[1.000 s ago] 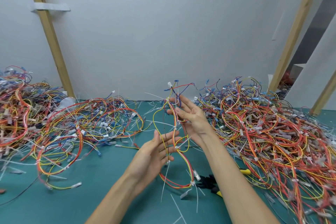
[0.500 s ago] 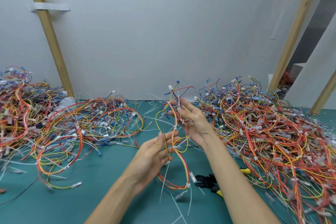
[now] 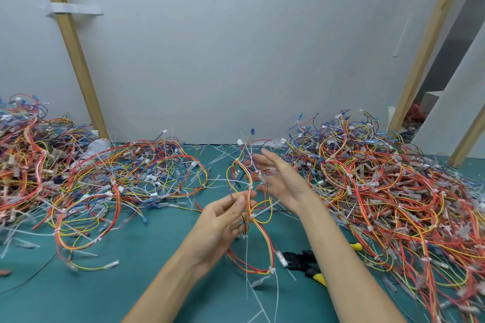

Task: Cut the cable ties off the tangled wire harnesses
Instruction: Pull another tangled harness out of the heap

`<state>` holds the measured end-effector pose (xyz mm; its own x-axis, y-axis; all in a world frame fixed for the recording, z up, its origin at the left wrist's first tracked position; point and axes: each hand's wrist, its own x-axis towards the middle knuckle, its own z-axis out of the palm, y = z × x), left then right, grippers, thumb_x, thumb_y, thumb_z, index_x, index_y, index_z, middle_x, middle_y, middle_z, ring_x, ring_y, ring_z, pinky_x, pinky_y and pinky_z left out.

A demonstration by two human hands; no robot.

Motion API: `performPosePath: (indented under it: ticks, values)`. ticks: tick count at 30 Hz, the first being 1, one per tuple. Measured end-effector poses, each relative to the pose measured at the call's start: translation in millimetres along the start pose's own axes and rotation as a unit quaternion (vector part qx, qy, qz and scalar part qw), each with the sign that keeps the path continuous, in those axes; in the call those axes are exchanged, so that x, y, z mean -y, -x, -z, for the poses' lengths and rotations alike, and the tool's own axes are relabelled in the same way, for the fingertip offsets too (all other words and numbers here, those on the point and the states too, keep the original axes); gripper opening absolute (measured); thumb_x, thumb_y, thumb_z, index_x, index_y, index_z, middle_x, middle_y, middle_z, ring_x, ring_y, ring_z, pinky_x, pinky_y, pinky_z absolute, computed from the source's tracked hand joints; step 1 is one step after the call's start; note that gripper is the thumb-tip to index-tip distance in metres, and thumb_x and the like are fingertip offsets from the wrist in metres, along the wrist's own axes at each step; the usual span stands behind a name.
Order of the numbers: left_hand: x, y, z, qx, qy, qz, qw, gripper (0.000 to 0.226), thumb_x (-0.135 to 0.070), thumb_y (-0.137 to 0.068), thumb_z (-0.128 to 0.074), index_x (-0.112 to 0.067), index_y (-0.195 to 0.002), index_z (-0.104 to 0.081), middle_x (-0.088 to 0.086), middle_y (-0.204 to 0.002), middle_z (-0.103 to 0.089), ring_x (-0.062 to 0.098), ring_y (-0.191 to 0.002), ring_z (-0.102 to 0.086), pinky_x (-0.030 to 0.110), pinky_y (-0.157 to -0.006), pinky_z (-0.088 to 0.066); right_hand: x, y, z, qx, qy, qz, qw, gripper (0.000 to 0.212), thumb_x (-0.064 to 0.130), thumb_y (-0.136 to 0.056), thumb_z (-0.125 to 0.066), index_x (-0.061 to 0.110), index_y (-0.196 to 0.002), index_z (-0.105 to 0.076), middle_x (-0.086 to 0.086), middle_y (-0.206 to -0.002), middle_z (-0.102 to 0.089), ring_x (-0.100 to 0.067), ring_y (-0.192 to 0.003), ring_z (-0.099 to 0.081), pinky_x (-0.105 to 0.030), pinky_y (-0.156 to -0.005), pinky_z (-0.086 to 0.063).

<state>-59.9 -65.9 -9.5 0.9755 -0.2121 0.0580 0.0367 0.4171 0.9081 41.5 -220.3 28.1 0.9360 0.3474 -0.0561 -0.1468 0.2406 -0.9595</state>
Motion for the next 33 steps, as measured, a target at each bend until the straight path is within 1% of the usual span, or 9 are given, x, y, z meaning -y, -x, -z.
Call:
performPosePath:
  ticks: [2,7,13,16,18,22,24,27,33]
  values:
    - [-3.4,-1.5,-0.5,-0.007,0.005,-0.001,1.000,0.030,-0.026,-0.080,-0.064,-0.011,-0.105,-0.071,-0.003,-0.086,-0.069,0.010,-0.076,-0.064,0.019,-0.072,-0.049,7.0,2.4,1.3,-0.041,0.112,-0.018,0.993,0.049,0.055,-0.086,-0.058,0.015,-0.110,-0.072,0.004,-0.107,-0.072,-0.017,-0.083,-0.070,-0.028,-0.064,-0.051]
    - [-11.1,-10.7,-6.5,-0.024,-0.041,-0.007,0.999,0.029,-0.030,-0.076,-0.069,-0.012,-0.098,-0.072,-0.004,-0.078,-0.067,0.009,-0.068,-0.063,0.023,-0.073,-0.046,42.0,19.0,13.3,-0.089,0.406,-0.032,0.909,0.046,0.053,-0.100,-0.040,0.021,-0.118,-0.068,0.008,-0.118,-0.060,-0.012,-0.087,-0.065,-0.024,-0.061,-0.052]
    - [-27.8,-27.0,-16.7,-0.060,-0.123,-0.024,0.990,0.033,-0.040,-0.070,-0.073,-0.017,-0.094,-0.073,-0.010,-0.078,-0.070,0.002,-0.074,-0.060,0.018,-0.071,-0.047,77.8,53.6,8.1,-0.003,0.411,-0.047,0.910,0.052,0.058,-0.093,-0.051,0.012,-0.100,-0.073,-0.009,-0.090,-0.073,-0.018,-0.063,-0.070,-0.022,-0.047,-0.049]
    - [-33.8,-33.5,-20.4,-0.074,-0.180,-0.041,0.980,0.022,-0.033,-0.080,-0.073,-0.016,-0.094,-0.072,-0.011,-0.075,-0.071,-0.002,-0.070,-0.061,0.020,-0.072,-0.046,76.7,55.8,0.0,-0.013,0.440,-0.045,0.897,0.053,0.054,-0.090,-0.060,0.003,-0.099,-0.070,-0.012,-0.082,-0.075,-0.022,-0.061,-0.072,-0.022,-0.044,-0.049]
    - [-34.8,-36.7,-22.7,-0.085,-0.208,-0.060,0.973,0.021,-0.025,-0.085,-0.073,-0.008,-0.098,-0.070,-0.009,-0.069,-0.069,-0.001,-0.064,-0.060,0.012,-0.061,-0.045,74.5,53.0,-3.6,-0.039,0.460,-0.026,0.887,0.052,0.052,-0.090,-0.063,0.000,-0.094,-0.070,-0.011,-0.079,-0.075,-0.023,-0.061,-0.073,-0.021,-0.044,-0.049]
    - [-37.9,-40.0,-24.5,-0.089,-0.266,-0.090,0.956,0.011,-0.014,-0.085,-0.074,-0.008,-0.092,-0.068,0.004,-0.074,-0.068,0.003,-0.061,-0.059,0.015,-0.059,-0.045,68.8,49.4,-7.3,-0.008,0.434,-0.040,0.900,0.054,0.058,-0.084,-0.066,0.004,-0.087,-0.073,-0.007,-0.076,-0.075,-0.025,-0.063,-0.074,-0.022,-0.046,-0.052]
    - [-37.3,-42.5,-23.2,-0.092,-0.340,-0.105,0.930,0.008,-0.015,-0.084,-0.074,-0.016,-0.087,-0.068,0.005,-0.077,-0.072,0.009,-0.066,-0.060,0.026,-0.065,-0.049,63.4,48.0,-8.7,0.029,0.419,-0.054,0.906,0.046,0.051,-0.085,-0.069,0.006,-0.088,-0.075,-0.008,-0.083,-0.074,-0.027,-0.066,-0.074,-0.024,-0.050,-0.056]
    - [-35.6,-43.7,-21.6,-0.107,-0.440,-0.132,0.882,0.011,-0.014,-0.081,-0.072,-0.022,-0.086,-0.066,-0.009,-0.067,-0.070,0.009,-0.060,-0.061,0.027,-0.062,-0.049,56.3,42.9,-7.4,0.073,0.389,-0.061,0.917,0.037,0.038,-0.091,-0.067,0.002,-0.093,-0.075,-0.013,-0.085,-0.072,-0.026,-0.068,-0.074,-0.024,-0.055,-0.057]
    - [-35.5,-41.8,-11.5,-0.065,-0.430,-0.172,0.884,0.026,-0.022,-0.079,-0.079,-0.022,-0.102,-0.066,-0.012,-0.077,-0.061,0.002,-0.063,-0.056,0.017,-0.066,-0.047,45.5,32.0,-1.2,0.043,0.312,-0.054,0.948,0.015,0.018,-0.093,-0.065,0.005,-0.091,-0.073,-0.004,-0.074,-0.072,-0.017,-0.060,-0.070,-0.021,-0.052,-0.055]
